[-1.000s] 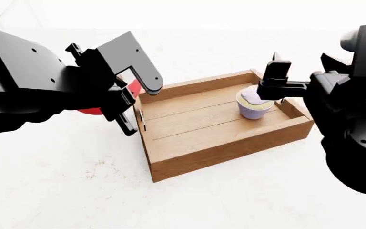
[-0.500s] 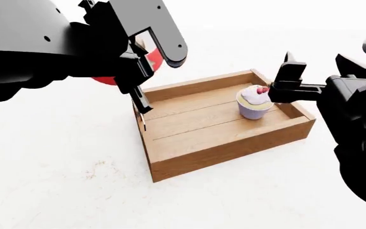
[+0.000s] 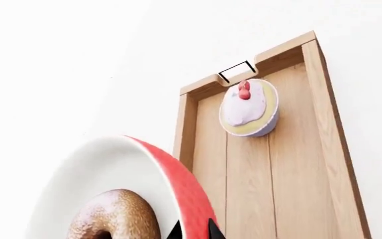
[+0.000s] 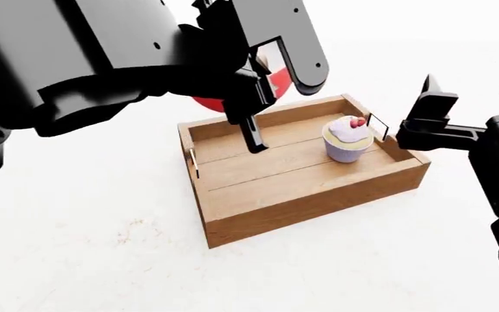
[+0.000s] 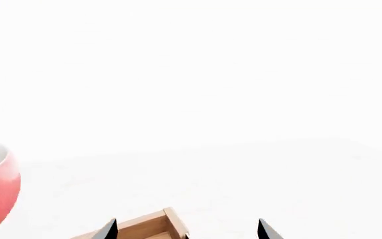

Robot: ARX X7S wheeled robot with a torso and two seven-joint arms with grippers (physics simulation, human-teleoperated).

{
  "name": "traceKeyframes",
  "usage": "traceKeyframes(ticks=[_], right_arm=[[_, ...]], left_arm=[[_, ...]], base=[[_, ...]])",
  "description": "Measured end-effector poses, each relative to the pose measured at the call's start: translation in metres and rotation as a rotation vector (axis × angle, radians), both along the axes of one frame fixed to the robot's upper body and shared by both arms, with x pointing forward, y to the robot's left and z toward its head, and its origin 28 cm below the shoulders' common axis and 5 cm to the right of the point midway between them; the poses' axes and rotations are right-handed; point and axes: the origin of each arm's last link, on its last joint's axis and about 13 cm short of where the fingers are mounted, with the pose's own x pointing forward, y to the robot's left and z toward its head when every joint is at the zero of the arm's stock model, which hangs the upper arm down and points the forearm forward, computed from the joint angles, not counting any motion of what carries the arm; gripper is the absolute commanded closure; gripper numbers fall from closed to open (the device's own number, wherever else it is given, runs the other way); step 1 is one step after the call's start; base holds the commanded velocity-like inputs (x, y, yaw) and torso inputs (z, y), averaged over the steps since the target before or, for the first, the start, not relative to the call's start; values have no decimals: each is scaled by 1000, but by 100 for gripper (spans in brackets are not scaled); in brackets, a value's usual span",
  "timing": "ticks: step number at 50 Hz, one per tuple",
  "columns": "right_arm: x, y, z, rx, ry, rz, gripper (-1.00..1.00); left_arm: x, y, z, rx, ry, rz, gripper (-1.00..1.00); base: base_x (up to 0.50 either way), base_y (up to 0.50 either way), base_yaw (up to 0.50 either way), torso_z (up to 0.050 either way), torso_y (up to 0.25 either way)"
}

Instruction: Pick up the bowl with donut and place it on the tray. Pick up the cupcake and place it on the tray.

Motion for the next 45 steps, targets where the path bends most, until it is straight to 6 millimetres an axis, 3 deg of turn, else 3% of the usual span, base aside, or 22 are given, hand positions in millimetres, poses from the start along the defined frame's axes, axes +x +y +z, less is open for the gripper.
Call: traceKeyframes(ticks=[21,45], right_arm=[[-2,-6,-5,2,8,-41,-100],[1,-9,-9,4,4,-64,-100]], left_arm=[[22,-17,-31,18,79,-39,100],[33,-14,-66,21,168,-23,100]], base=[[0,0,0,0,1],[0,0,0,0,1]])
